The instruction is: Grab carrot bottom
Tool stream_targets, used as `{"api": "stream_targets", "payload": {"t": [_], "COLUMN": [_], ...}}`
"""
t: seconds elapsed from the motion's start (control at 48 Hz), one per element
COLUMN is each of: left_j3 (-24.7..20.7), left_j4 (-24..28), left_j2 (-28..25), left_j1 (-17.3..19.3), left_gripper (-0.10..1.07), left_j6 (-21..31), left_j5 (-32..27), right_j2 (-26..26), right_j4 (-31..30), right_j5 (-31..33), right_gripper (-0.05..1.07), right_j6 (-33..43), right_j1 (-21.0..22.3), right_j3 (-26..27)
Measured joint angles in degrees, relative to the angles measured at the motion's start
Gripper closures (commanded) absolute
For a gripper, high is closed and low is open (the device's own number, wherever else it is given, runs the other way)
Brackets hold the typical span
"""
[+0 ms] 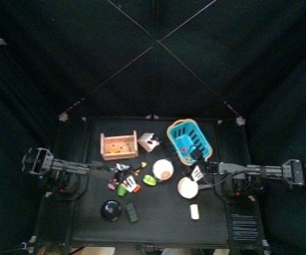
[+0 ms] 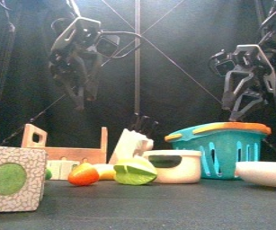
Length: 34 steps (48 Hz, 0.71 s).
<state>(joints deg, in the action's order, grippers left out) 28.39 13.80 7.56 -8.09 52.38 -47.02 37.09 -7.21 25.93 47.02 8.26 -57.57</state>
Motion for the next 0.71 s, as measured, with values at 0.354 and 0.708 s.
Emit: {"api": "stream_targets", "payload": {"t": [0.354, 0.708], "left_j3": [3.78, 0.88], "left_j4": [6.42, 8.7], "left_j2": [-8.0, -15.21], "left_j1": [-3.87, -3.87], "left_gripper": [-0.02, -0.04], "left_j6": [7.73, 9.67], "left_j5": [5.98, 7.29], "right_j2": [-0.18, -1.58], "right_j4": [-0.09, 0.18], "right_j5": [-0.09, -0.79], "right_gripper": [0.18, 0.18], "right_j6": [0.0, 0.0], "right_j1": [-0.09, -0.09], "right_j3": [-0.26, -2.37]}}
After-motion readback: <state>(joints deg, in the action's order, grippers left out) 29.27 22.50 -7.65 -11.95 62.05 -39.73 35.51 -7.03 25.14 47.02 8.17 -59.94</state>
